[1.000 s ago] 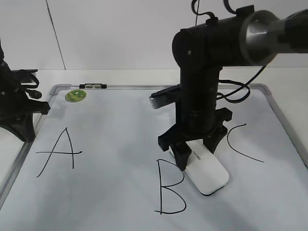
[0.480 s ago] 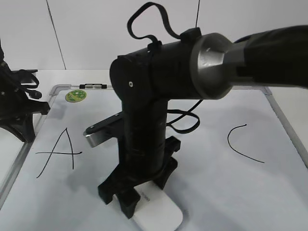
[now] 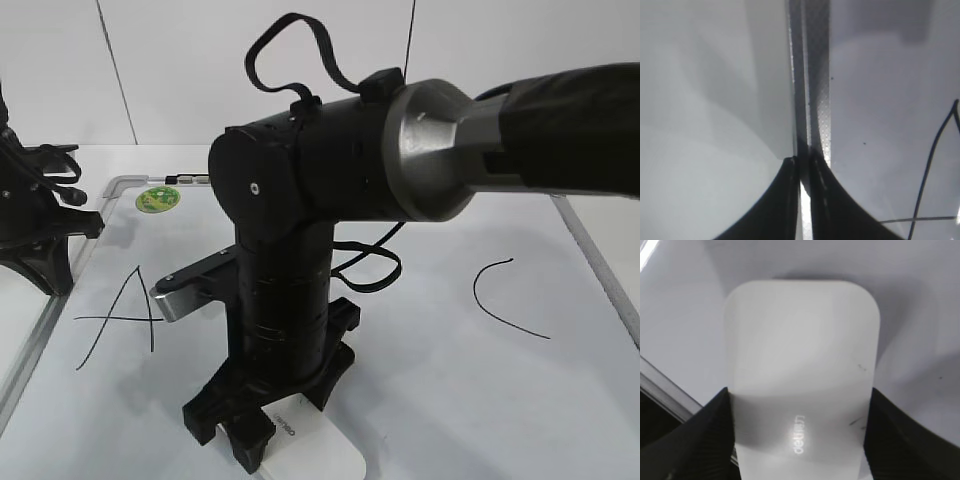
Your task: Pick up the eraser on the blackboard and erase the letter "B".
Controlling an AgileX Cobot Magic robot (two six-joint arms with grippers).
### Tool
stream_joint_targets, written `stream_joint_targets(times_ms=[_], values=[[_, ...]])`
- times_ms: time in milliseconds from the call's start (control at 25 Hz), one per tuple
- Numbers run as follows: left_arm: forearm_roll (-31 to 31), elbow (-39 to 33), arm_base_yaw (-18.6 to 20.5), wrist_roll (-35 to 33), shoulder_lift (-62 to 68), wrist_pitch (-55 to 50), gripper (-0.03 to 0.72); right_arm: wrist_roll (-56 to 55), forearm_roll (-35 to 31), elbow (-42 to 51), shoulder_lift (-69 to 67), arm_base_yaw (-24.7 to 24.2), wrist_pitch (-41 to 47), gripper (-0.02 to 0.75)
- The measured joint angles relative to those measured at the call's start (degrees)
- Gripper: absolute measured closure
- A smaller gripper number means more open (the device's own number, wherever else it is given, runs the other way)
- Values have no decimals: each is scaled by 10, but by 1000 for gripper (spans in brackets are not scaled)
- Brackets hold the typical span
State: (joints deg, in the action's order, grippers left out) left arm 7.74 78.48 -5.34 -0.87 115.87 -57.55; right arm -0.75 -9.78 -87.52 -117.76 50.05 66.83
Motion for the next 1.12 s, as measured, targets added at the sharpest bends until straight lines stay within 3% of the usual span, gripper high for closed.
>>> stream_joint_targets(times_ms=[240,800,1120], values=[[0,0,0,0,0,0,667,-9,10,0,0,-21,-10,188],[0,0,0,0,0,0,667,-12,34,0,2,-181,-22,188],[0,0,0,0,0,0,667,23,16,39,32,-189,-53,188]])
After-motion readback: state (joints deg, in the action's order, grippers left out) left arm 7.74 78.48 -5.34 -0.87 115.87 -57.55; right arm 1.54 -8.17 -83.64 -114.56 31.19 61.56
